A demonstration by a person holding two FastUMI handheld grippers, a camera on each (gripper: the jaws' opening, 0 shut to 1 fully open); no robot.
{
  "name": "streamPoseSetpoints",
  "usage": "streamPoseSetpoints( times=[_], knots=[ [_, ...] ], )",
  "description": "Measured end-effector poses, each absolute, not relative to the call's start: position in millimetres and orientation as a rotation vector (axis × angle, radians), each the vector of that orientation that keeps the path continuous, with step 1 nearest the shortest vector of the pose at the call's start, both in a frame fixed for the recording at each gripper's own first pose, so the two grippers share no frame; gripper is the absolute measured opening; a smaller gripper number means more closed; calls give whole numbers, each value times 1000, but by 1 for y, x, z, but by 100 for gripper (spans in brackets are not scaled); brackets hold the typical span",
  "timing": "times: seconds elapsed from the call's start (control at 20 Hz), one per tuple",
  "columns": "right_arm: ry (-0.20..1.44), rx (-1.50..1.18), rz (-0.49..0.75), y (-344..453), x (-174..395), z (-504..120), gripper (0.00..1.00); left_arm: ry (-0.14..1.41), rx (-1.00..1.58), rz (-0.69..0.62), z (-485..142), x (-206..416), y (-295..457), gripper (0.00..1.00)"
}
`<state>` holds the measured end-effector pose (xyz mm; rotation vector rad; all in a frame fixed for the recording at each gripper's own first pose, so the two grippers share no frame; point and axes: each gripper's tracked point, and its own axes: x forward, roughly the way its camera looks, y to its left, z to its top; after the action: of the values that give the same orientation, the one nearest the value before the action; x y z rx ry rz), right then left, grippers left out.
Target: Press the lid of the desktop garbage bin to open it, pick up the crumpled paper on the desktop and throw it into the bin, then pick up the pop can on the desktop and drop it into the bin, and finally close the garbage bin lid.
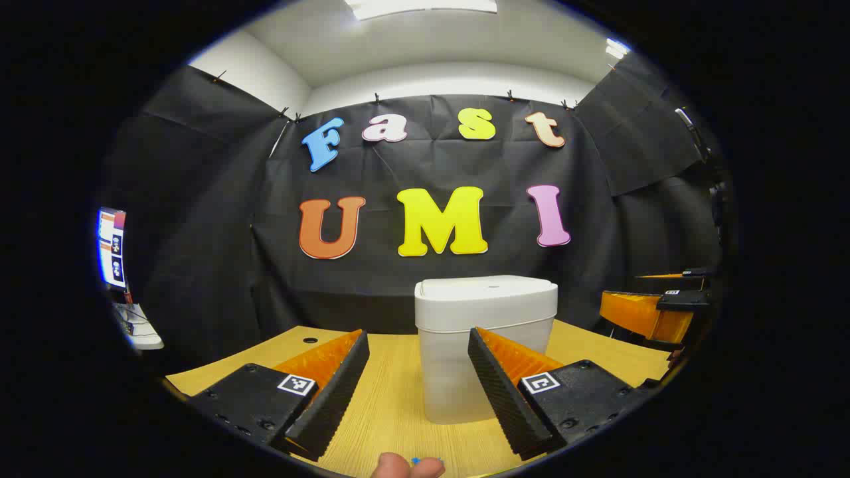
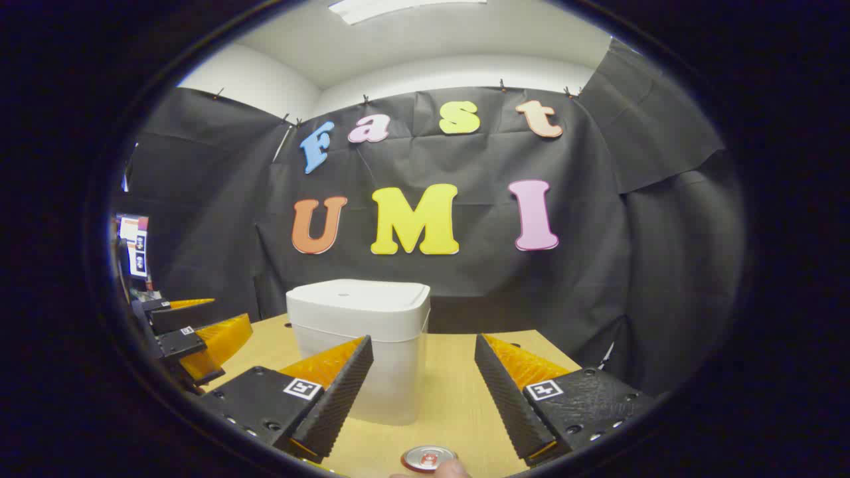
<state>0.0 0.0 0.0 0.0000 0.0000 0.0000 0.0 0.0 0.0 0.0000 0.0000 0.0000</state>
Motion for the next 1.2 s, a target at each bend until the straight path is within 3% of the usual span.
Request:
streamPoseSetpoints(
  times=[0.6, 1.05, 1.2],
  knots=[
    [-4, 21, 22, 12, 10, -8, 95, 23, 29, 65, -11, 5, 24, 97],
    [-19, 24, 5, 5, 7, -3, 93, 27, 19, 34, -17, 2, 17, 97],
    [-6, 25, 17, 8, 4, -5, 97, 38, 3, 7, -23, 2, 11, 97]
  ],
)
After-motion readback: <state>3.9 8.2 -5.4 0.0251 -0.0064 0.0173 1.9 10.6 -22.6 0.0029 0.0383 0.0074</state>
